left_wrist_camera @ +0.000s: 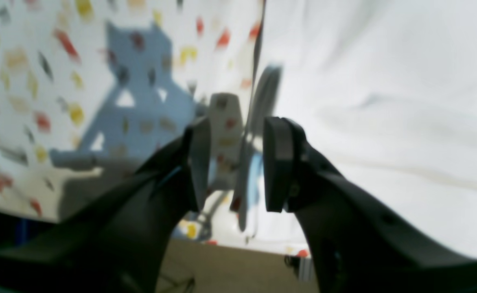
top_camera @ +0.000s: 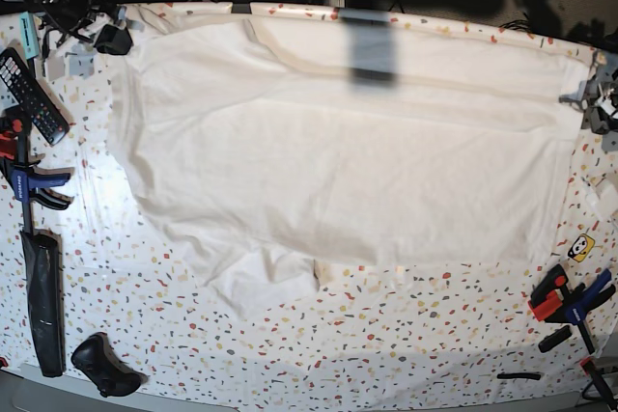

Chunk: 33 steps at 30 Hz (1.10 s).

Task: Fold the T-shirt properly
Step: 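Release the shirt and move the right gripper toward the shirt's side edge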

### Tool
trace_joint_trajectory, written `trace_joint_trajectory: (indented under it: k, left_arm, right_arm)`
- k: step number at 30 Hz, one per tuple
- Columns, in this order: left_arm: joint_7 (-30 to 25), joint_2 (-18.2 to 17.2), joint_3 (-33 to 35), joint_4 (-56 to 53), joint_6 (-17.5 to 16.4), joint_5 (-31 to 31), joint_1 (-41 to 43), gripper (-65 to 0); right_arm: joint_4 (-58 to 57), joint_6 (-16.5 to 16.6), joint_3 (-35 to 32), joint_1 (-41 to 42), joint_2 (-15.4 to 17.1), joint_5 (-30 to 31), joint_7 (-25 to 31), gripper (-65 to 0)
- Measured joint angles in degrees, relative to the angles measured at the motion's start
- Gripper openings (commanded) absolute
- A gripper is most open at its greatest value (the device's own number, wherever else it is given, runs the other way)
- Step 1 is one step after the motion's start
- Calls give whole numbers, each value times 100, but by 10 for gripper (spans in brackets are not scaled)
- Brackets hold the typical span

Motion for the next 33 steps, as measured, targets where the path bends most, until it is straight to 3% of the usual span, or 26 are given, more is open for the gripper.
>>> trace_joint_trajectory:
  k: [4,8,15,21,23,26,30,33]
  left_arm:
    - [39,0,0,490,-2,4,0,-437]
    - [-223,0,0,791,-4,7,2,-437]
    - [-2022,37,0,999,-4,2,-2,-437]
    - [-3136,380,0,1001,-2,413,-17,-437]
    - [-3110,498,0,999,0,417,-76,-437]
    - [-2656,669,0,992,339,531,-348,-437]
    - [-2559,713,70,992,431,697,-555,-437]
    - [-2524,717,385,984,435,713,-553,-437]
  right_arm:
    - [225,63,0,0,94,170,-466,-528]
    - [577,83,0,0,90,282,-501,-528]
    - [1364,83,153,188,72,264,-345,-528]
    - [1462,81,560,1040,-63,236,-190,-528]
    - [1464,83,562,1268,-118,22,-138,-528]
    - [1464,83,560,1366,-116,-118,-39,-525]
    - [1464,83,564,1364,-116,-205,68,-406]
    - [1464,83,562,1364,-116,-361,299,-389]
